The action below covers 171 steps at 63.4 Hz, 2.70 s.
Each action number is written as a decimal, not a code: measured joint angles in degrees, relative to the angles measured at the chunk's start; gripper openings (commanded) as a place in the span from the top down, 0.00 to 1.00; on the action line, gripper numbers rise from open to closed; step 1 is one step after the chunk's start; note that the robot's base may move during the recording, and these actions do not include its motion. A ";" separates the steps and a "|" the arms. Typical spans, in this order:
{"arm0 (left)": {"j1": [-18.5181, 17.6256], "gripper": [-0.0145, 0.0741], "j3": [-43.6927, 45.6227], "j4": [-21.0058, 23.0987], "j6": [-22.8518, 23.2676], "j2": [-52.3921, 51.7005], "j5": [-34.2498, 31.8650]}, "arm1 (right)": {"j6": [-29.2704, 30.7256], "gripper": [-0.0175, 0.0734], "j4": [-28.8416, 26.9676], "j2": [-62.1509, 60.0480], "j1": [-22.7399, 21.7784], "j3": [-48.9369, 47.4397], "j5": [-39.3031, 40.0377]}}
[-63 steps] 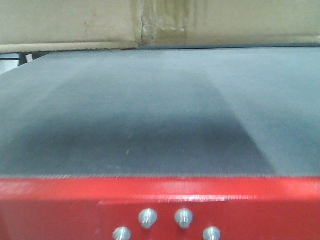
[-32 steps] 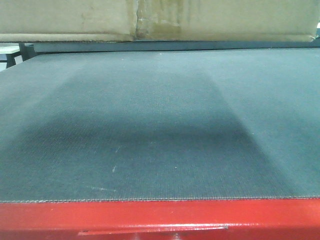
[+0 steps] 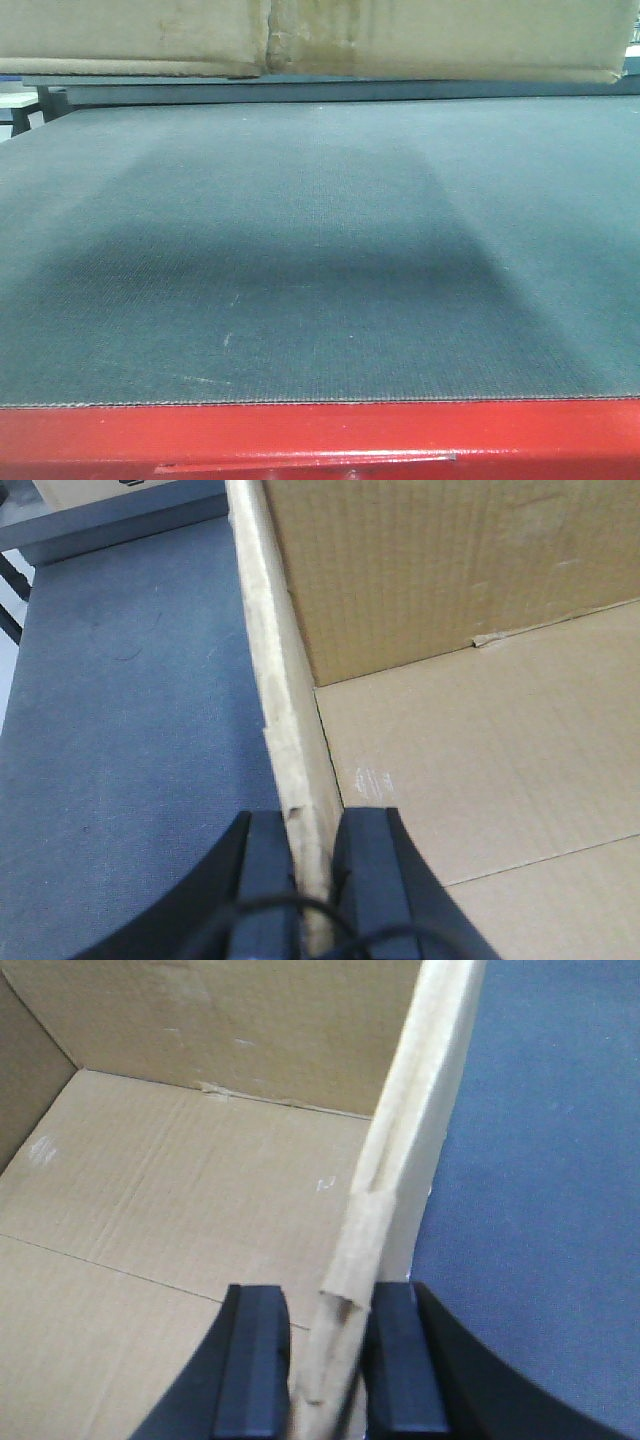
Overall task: Grab carton from right shelf to conveyor
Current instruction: 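Lower the box with both grippers onto the grey conveyor belt, then open both grippers and release the box walls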
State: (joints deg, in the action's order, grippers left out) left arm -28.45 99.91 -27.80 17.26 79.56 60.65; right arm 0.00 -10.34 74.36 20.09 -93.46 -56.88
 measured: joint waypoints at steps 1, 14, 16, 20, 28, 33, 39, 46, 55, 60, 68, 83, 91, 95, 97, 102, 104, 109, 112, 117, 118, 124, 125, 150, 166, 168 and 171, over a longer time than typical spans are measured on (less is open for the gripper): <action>0.00 0.86 0.00 0.00 0.00 0.00 0.00 | 0.00 0.88 0.00 0.00 0.00 0.00 0.00; 0.00 0.86 0.00 0.00 0.00 0.00 0.00 | 0.00 0.88 0.00 0.00 0.00 0.00 0.00; 0.00 0.86 0.00 0.00 0.00 0.00 0.00 | 0.00 0.88 0.00 0.00 0.00 0.00 0.00; 0.00 0.86 0.00 0.00 0.00 0.00 -0.13 | 0.00 0.88 0.00 0.00 0.00 0.00 0.00; 0.00 0.86 0.00 0.00 0.00 0.00 -0.57 | 0.00 0.88 0.00 0.00 0.00 0.00 0.00; 0.00 0.86 0.00 0.00 0.00 0.00 -0.67 | 0.00 0.88 0.00 0.00 0.00 0.00 0.00; 0.00 0.86 0.00 0.00 0.00 0.00 -0.70 | 0.00 0.88 0.12 0.00 0.00 0.00 0.09; 0.00 0.86 0.00 0.00 0.00 0.00 -0.80 | 0.00 0.88 0.12 0.00 0.00 0.00 0.09; 0.00 0.86 0.00 -0.10 0.00 0.00 -1.67 | 0.00 0.88 0.12 0.00 0.00 0.00 0.33; 0.00 0.86 0.00 -0.21 0.00 0.00 -2.00 | 0.00 0.88 0.12 0.00 0.00 0.00 0.33; 0.48 0.86 0.00 -0.09 0.00 0.60 -2.50 | 0.00 0.88 0.23 0.39 0.00 0.00 1.23; 7.01 0.86 0.00 8.49 -0.10 6.54 -5.06 | 0.00 0.88 0.58 6.40 -1.28 0.00 5.73; 9.34 0.86 0.00 10.15 -0.10 11.31 -7.43 | 0.00 0.88 0.69 11.79 -2.35 0.00 7.73; 9.89 0.86 0.00 10.28 -0.21 13.46 -8.48 | 0.00 0.88 0.69 14.43 -2.70 0.00 8.95; 10.03 0.86 0.00 10.40 -0.21 14.41 -9.01 | 0.00 0.88 0.82 15.61 -2.89 0.00 9.59; 10.25 0.86 0.00 10.28 -0.21 17.95 -10.37 | 0.00 0.88 1.06 19.69 -3.16 0.00 11.14; 10.27 0.86 0.00 10.19 -0.21 18.85 -10.59 | 0.00 0.88 1.06 20.66 -3.21 0.00 11.54; 10.37 0.85 0.00 10.06 -0.21 21.11 -11.31 | 0.00 0.86 1.31 22.96 -3.21 0.00 12.62; 10.37 0.83 -0.04 9.94 -0.21 22.38 -11.44 | 0.00 0.78 1.41 24.24 -3.21 0.00 13.01; 10.48 0.69 -0.04 9.84 -0.32 23.14 -11.82 | 0.00 0.54 1.53 25.14 -3.21 0.00 13.33; 10.48 0.65 -0.04 9.84 -0.32 23.18 -11.87 | 0.00 0.50 1.53 25.25 -3.21 0.00 13.61; 10.48 0.38 -0.04 9.69 -0.55 23.42 -12.23 | 0.43 0.20 1.53 25.23 -3.21 -0.11 15.18; 10.48 0.33 -0.04 9.69 -0.55 23.42 -12.35 | 0.43 0.17 1.53 25.23 -3.21 -0.11 15.31; 10.48 0.22 -0.04 10.71 -0.64 16.49 -12.05 | 0.43 0.27 1.32 17.04 -4.39 -0.11 15.70; 14.83 0.37 -1.69 10.83 -2.49 5.06 -10.01 | 0.56 0.76 1.32 8.21 -11.49 0.64 9.67; 15.63 0.43 -2.65 10.83 -2.82 3.94 -10.01 | 0.56 0.82 1.32 7.16 -12.70 1.62 9.18; 17.33 0.55 -5.21 10.96 -3.23 1.70 -10.11 | 0.56 0.88 1.32 5.48 -14.50 3.91 8.93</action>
State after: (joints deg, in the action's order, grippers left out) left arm -11.12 94.70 -16.85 14.03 81.26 50.53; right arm 0.56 -9.03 79.84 5.59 -89.55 -47.95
